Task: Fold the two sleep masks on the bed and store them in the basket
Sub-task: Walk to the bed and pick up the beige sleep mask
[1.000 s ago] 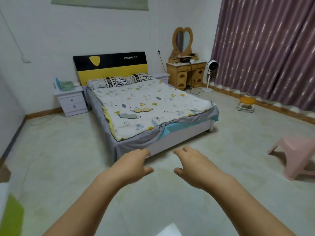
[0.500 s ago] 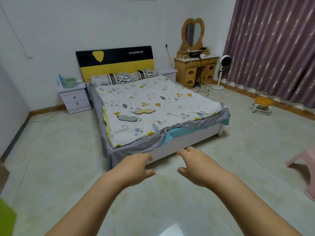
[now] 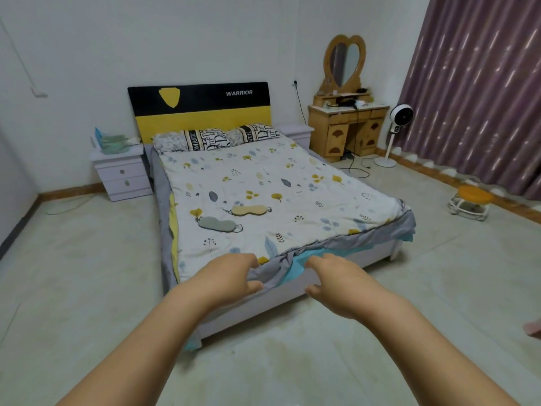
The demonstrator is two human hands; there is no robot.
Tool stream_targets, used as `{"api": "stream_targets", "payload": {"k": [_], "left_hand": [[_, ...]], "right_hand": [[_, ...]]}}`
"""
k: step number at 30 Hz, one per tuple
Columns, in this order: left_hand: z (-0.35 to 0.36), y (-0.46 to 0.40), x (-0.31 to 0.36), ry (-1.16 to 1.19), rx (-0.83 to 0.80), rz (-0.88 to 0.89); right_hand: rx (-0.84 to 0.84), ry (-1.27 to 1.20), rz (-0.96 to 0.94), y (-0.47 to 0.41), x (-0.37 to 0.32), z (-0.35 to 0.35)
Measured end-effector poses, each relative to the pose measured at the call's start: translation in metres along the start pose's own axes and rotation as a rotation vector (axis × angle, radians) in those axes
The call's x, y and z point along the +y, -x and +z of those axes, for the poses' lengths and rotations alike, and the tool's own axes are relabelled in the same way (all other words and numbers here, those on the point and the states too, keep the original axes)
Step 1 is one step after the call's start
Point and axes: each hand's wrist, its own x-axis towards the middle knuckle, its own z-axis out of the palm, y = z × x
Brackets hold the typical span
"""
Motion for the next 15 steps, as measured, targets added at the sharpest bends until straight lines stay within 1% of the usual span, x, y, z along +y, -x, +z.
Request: {"api": "stream_targets", "payload": {"k": [6, 15], "left_hand": [[-0.011, -0.078, -0.009, 0.038, -0.026, -0.035], [-0.033, -0.227, -0.007, 0.075, -0.015, -0.141]], "right_hand": [[-0.022, -0.025, -0.020, -0.086, 0.022, -0.016], [-0.040, 0.025, -0.090, -0.242, 0.086, -0.047]]}}
